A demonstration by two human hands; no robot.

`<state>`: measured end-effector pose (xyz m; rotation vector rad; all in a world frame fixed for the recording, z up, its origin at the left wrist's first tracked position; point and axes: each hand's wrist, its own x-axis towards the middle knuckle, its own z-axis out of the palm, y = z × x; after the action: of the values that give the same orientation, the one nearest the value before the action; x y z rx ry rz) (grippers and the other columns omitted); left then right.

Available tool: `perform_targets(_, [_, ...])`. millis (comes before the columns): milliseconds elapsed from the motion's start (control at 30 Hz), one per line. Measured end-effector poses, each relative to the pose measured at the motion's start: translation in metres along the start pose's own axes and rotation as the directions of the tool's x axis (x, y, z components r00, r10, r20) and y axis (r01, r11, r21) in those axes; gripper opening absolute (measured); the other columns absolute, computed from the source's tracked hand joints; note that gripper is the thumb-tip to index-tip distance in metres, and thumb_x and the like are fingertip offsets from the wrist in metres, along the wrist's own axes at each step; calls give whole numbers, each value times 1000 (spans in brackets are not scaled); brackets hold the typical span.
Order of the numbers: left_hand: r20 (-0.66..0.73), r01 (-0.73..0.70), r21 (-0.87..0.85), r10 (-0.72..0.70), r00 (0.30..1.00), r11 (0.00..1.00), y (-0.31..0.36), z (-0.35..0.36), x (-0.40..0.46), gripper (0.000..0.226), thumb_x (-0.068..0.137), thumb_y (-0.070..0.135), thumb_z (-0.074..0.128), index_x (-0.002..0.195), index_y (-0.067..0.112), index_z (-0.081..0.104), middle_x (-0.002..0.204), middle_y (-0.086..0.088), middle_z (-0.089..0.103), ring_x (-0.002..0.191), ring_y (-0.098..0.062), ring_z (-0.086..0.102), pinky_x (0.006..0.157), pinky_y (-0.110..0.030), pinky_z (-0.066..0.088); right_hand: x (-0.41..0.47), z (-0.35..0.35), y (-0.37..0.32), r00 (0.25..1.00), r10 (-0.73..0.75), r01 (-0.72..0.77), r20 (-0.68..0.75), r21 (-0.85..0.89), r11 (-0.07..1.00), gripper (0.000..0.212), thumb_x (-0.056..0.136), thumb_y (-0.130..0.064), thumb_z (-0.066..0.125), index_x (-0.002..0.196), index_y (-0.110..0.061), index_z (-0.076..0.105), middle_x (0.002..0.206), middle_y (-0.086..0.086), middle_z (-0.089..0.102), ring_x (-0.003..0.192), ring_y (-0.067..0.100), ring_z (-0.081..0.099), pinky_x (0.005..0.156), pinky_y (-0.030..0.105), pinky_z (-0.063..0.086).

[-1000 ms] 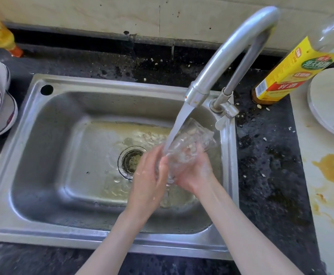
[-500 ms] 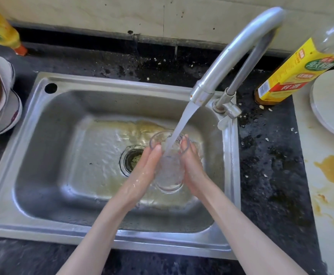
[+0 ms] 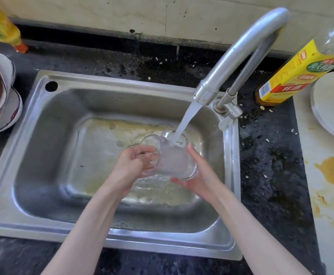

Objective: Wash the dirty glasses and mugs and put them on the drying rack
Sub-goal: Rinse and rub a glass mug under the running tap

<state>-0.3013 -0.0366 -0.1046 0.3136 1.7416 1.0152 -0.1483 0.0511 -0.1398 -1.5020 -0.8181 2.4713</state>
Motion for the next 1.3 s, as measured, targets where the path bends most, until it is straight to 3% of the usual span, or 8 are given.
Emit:
perform_targets(233, [70, 95, -263, -80, 994, 960, -10, -6, 8, 28, 96, 8, 46, 123, 3, 53, 109, -14, 57, 98, -27, 53, 72, -28, 55, -5, 4, -13, 997, -76, 77, -16, 55, 996, 60, 77, -50, 62, 124, -13, 57, 108, 8, 68, 71, 13, 68, 46, 24, 52])
perform_targets(433, [-300, -212, 333, 316, 900, 919, 26, 1, -18, 35, 98, 36, 39, 77, 25, 65, 60, 12, 57, 60, -1, 51, 62, -23, 41, -6, -5, -20, 988, -128, 132, -84, 36, 991, 57, 80, -51, 61, 127, -20, 55, 118, 7, 61, 67, 12, 67, 45, 22, 49])
perform_targets(567, [121, -132, 258, 104, 987, 957, 42, 0, -13, 67, 82, 68, 27, 103, 19, 67, 101, 1, 70, 94, -9, 64, 90, -26, 46, -6, -5, -22, 988, -135, 135, -81, -9, 991, 77, 68, -65, 60, 131, -21, 52, 127, 6, 58, 86, 21, 66, 45, 22, 47])
perform_targets(733, [587, -288, 390, 5, 810, 875, 50, 10, -8, 36, 85, 55, 46, 117, 43, 57, 113, 35, 57, 103, 19, 50, 88, -6, 34, -7, -1, -28, 993, -116, 119, 33, -114, 986, 71, 79, -71, 44, 128, -20, 55, 109, 7, 67, 67, 14, 62, 46, 22, 45])
perform_targets(900, [721, -400, 455, -65, 690, 796, 47, 22, -8, 56, 87, 43, 51, 141, 35, 35, 149, 23, 25, 124, 16, 25, 96, 4, 18, -9, -7, -42, 998, -63, 65, 15, -183, 981, 50, 88, -62, 41, 107, -21, 63, 82, -2, 69, 53, 12, 57, 39, 20, 39])
perform_targets(1100, [776, -724, 589, -3, 630, 357, 34, 31, -19, 67, 95, 25, 44, 147, 35, 5, 146, 26, -14, 120, 22, -16, 79, 10, -18, 0, -4, -56, 990, 140, -139, -21, -316, 939, 37, 86, -61, 50, 87, -26, 60, 67, -5, 57, 50, 9, 47, 40, 15, 33])
perform_targets(1200, [765, -582, 510, -25, 643, 633, 35, 26, -13, 57, 91, 23, 48, 144, 33, 27, 144, 27, 11, 119, 27, 7, 101, 4, -1, -2, -7, -57, 987, 143, -121, 77, -236, 964, 34, 91, -54, 44, 97, -25, 61, 77, -3, 59, 50, 11, 54, 44, 18, 37])
perform_targets(1300, [655, -238, 151, 83, 751, 959, 41, 20, -8, 52, 63, 34, 53, 113, 27, 66, 130, 5, 59, 123, -12, 51, 109, -36, 34, -5, -10, -51, 980, 43, -39, 192, -27, 999, 37, 89, -44, 49, 118, -23, 59, 90, 1, 64, 56, 15, 61, 47, 25, 47])
